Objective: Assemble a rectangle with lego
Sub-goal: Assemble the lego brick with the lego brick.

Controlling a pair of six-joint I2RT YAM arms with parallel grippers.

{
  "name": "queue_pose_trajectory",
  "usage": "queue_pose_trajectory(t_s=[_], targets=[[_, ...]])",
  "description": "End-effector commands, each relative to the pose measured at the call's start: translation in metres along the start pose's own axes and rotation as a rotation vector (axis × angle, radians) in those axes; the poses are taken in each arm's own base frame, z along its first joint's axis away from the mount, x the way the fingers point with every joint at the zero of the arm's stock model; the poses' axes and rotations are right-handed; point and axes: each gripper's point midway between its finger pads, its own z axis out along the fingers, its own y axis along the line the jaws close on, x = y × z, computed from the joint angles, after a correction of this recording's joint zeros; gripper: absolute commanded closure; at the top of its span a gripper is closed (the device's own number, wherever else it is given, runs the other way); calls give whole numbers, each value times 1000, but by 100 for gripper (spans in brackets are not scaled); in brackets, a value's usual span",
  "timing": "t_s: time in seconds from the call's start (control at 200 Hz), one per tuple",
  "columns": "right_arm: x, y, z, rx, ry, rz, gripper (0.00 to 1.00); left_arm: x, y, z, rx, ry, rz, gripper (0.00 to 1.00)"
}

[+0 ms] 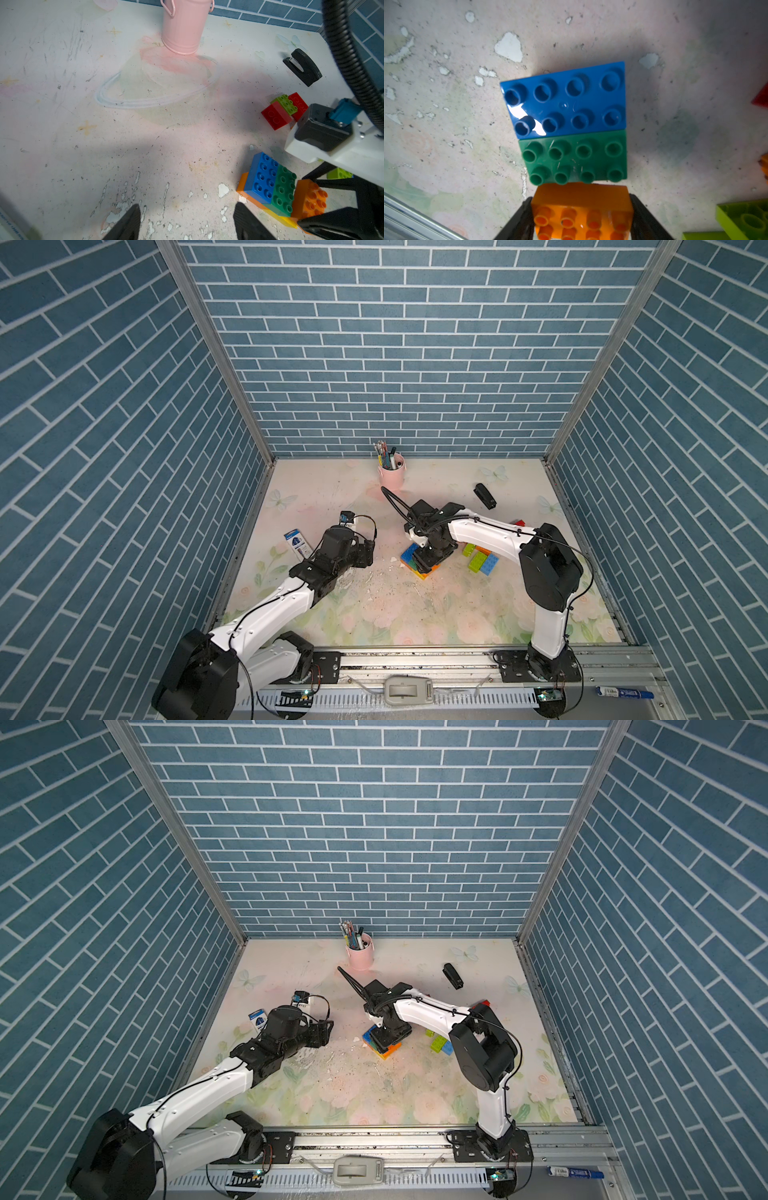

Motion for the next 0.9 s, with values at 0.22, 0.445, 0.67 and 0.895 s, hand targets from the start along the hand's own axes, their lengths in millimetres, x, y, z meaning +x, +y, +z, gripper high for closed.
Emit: queue_pose_trajectory(t_s=[0.22, 0.445, 0.67, 0.895], targets=[[-6, 1, 4, 10, 8, -55, 65, 7, 3, 4, -1, 12, 0, 27], [-6, -4, 5, 38, 11, -70, 67, 7, 3, 5, 4, 14, -4, 27], [-5, -5, 9, 40, 23, -80, 68, 6, 2, 4, 7, 9, -4, 28], [-5, -5, 12, 34, 30, -77, 71, 6, 3, 4, 7, 10, -6, 28]])
